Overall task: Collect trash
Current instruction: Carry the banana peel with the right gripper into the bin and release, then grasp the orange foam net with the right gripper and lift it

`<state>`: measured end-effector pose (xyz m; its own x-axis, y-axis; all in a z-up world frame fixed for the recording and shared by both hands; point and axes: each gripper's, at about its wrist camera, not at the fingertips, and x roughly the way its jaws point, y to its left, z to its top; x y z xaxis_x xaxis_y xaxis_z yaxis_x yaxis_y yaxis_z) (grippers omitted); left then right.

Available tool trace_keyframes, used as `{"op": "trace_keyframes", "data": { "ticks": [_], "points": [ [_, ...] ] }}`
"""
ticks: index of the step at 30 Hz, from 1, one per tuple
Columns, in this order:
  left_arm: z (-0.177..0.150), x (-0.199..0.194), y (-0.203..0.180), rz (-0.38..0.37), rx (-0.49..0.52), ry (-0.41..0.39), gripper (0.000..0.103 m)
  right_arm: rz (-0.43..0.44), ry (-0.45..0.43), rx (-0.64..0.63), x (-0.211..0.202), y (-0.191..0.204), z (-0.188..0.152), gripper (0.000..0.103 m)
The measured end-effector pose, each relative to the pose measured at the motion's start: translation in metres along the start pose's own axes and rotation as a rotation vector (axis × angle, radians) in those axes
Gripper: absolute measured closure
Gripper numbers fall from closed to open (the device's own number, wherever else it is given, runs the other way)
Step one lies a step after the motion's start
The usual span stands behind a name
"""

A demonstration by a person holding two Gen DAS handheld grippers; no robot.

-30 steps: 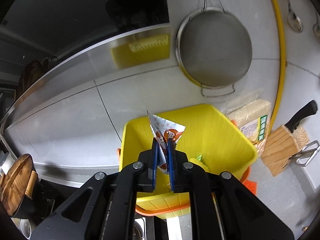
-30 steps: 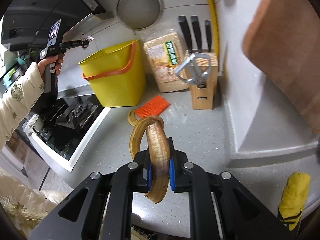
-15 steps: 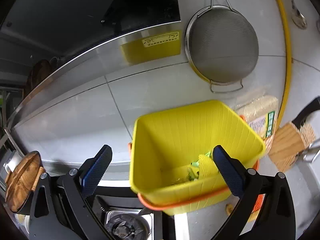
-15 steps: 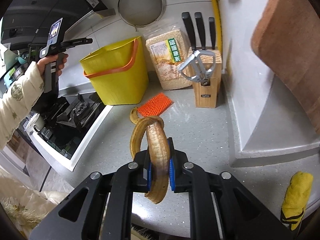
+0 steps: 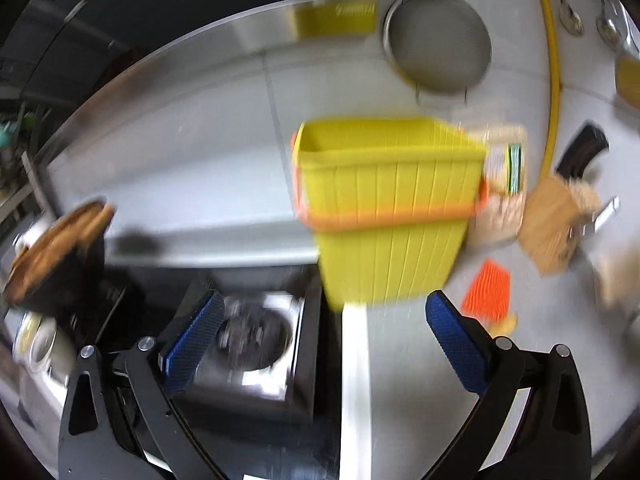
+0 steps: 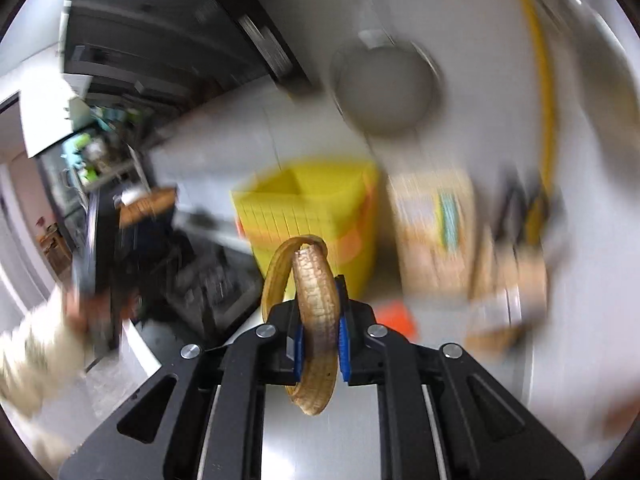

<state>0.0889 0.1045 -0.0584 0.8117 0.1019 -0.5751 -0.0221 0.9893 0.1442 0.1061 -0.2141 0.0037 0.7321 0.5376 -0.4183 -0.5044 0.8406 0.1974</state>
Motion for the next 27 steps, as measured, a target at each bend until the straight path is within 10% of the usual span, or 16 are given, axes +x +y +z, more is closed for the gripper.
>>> {"op": "trace_keyframes", "data": {
  "ticks": [10, 11, 12, 13, 16, 27],
  "points": [
    [-0.101, -0.058, 0.051, 0.032, -0.365, 0.129, 0.004, 0.006, -0.133, -0.168, 0.129, 0.043, 0.151, 0.089],
    [-0.106, -0.061, 0.053, 0.047, -0.37, 0.138, 0.004, -0.018, -0.127, -0.182, 0.142, 0.046, 0.156, 0.065],
    [-0.109, -0.065, 0.053, 0.059, -0.367, 0.138, 0.004, -0.065, -0.091, -0.19, 0.166, 0.047, 0.158, 0.033],
    [-0.113, -0.069, 0.054, 0.074, -0.365, 0.136, 0.004, -0.089, -0.039, -0.184, 0.185, 0.046, 0.157, 0.026],
    [-0.118, -0.079, 0.058, 0.1, -0.366, 0.124, 0.004, -0.155, 0.132, -0.17, 0.232, 0.034, 0.141, 0.025],
    [-0.101, -0.075, 0.058, 0.086, -0.337, 0.089, 0.004, -0.073, 0.118, -0.135, 0.172, -0.006, 0.066, 0.015]
  ]
}}
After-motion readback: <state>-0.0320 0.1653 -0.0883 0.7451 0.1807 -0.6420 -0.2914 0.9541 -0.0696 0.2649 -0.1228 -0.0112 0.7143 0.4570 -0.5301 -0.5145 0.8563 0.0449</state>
